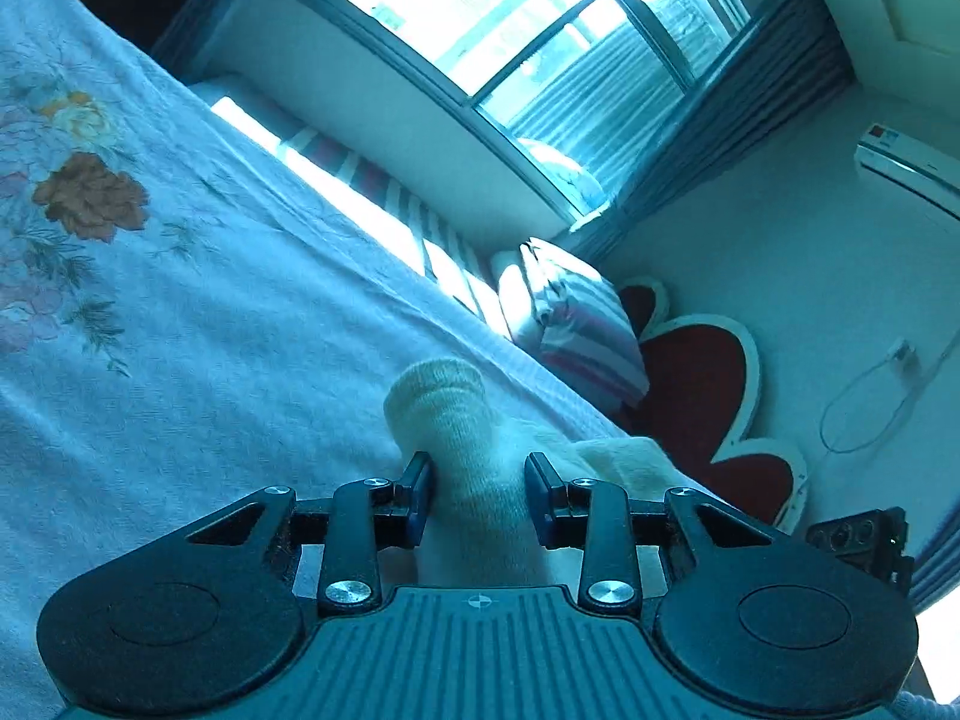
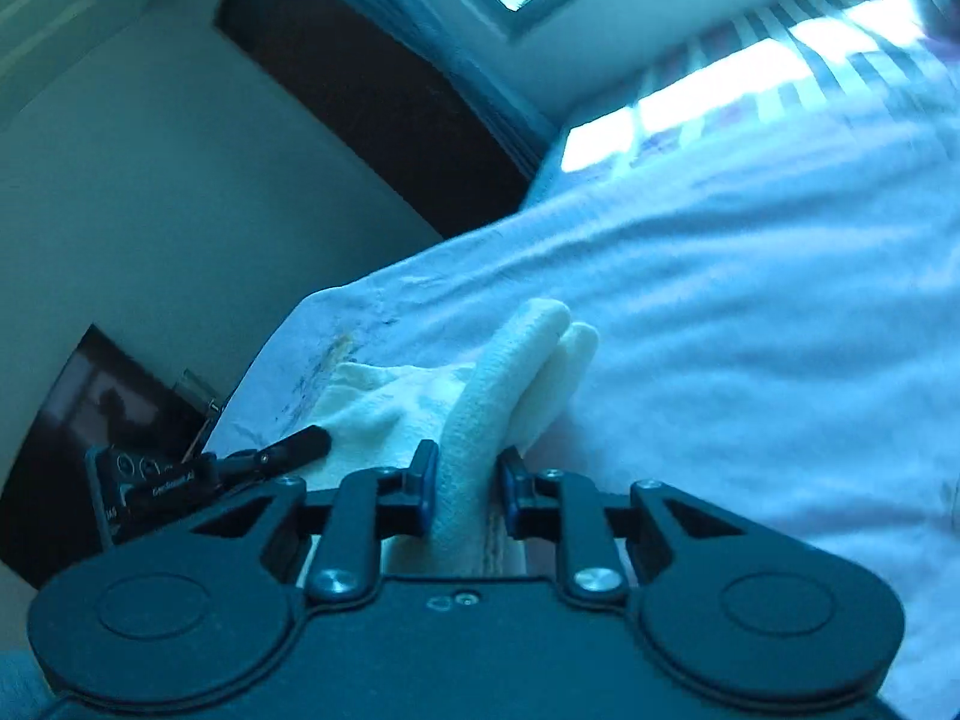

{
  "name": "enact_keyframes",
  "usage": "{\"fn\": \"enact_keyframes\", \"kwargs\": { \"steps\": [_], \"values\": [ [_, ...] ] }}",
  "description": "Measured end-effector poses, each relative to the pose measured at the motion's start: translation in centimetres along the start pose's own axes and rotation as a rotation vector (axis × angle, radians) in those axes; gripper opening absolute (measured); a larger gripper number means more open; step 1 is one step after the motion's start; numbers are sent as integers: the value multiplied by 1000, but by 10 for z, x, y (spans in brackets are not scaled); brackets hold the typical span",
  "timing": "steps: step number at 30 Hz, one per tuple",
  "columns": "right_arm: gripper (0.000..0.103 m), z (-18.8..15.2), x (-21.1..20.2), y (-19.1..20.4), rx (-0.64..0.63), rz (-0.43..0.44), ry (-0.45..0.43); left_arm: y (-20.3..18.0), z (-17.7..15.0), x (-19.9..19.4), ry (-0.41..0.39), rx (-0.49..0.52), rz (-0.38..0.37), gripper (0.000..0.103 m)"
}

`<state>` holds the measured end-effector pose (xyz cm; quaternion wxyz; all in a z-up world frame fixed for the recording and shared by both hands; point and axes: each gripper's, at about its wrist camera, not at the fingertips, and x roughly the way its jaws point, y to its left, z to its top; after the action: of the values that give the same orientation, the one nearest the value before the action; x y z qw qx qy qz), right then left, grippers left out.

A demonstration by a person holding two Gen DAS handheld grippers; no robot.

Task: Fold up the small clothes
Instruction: 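Lift the held edge and fold it over the sweater with both grippers, then release the sweater and pull both grippers back from the folded stack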

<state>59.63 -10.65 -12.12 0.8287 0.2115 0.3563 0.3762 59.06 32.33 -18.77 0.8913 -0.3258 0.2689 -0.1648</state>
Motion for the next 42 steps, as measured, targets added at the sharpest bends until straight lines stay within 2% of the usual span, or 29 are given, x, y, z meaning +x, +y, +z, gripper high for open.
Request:
{"fn": "enact_keyframes", "kwargs": {
  "steps": [1, 2, 4, 5, 6, 7, 8, 9, 10, 12, 14, 15, 16, 17, 18, 20, 22, 23, 25, 27, 29, 30, 32, 33, 34, 36, 39, 41, 42],
  "values": [
    [19, 3, 3, 1, -23, -16, -12, 7, 1, 5, 21, -6, 55, 34],
    [19, 4, 12, 0, -40, -68, -9, 10, 1, 9, 42, -7, 81, 39],
    [27, 4, 26, -14, -13, -218, 36, 3, 5, 5, 39, -2, 126, 51],
    [27, 4, 21, -19, 18, -205, 20, -8, 8, -3, 27, 38, 163, 53],
    [30, 1, 12, -18, 31, -229, 1, -20, 9, -13, 2, 86, 187, 57],
    [26, -2, -3, -11, 15, -261, -35, -37, 10, -26, -17, 158, 198, 63],
    [23, -6, -8, 0, -18, -256, -70, -52, 8, -37, -29, 215, 213, 69],
    [22, -8, -16, 8, -34, -230, -72, -63, 5, -41, -34, 242, 222, 81],
    [23, -14, -19, 21, -73, -208, -62, -74, 2, -40, 0, 279, 223, 85],
    [26, -24, -11, 42, -190, -182, -27, -86, -9, -34, 36, 355, 258, 85],
    [22, -37, 8, 57, -298, -184, 38, -81, -22, -25, 98, 389, 355, 84],
    [18, -39, 14, 58, -333, -232, 71, -73, -27, -25, 104, 377, 371, 85],
    [8, -38, 21, 53, -343, -291, 85, -64, -30, -30, 92, 321, 343, 85],
    [8, -35, 20, 45, -307, -292, 72, -57, -30, -36, 85, 267, 338, 85],
    [8, -30, 15, 40, -245, -299, 63, -56, -30, -42, 72, 249, 346, 85],
    [18, -28, 0, 44, -234, -375, 46, -67, -31, -64, 22, 234, 378, 84],
    [20, -33, -29, 54, -254, -320, -4, -80, -40, -86, -14, 215, 344, 84],
    [21, -36, -39, 60, -263, -298, -12, -85, -46, -92, -8, 200, 330, 84],
    [21, -50, -51, 77, -305, -256, 19, -98, -66, -97, 14, 209, 308, 84],
    [22, -67, -49, 93, -367, -222, 66, -106, -84, -99, 34, 242, 340, 84],
    [23, -85, -46, 103, -427, -202, 101, -102, -99, -99, 62, 223, 361, 85],
    [24, -92, -43, 105, -464, -215, 118, -97, -105, -95, 86, 225, 381, 84],
    [21, -104, -26, 99, -526, -320, 177, -93, -118, -92, 93, 300, 430, 85],
    [23, -106, -21, 92, -519, -378, 188, -97, -118, -95, 91, 308, 444, 84],
    [31, -106, -22, 83, -482, -431, 177, -102, -118, -102, 81, 310, 458, 84],
    [29, -98, -34, 77, -349, -422, 145, -111, -120, -118, 38, 334, 468, 84],
    [32, -99, -62, 95, -290, -356, 65, -124, -125, -141, 5, 353, 485, 85],
    [44, -101, -73, 104, -235, -380, 50, -135, -129, -154, 1, 361, 499, 85],
    [58, -102, -78, 108, -211, -384, 39, -140, -130, -161, -7, 360, 509, 85]
  ]
}}
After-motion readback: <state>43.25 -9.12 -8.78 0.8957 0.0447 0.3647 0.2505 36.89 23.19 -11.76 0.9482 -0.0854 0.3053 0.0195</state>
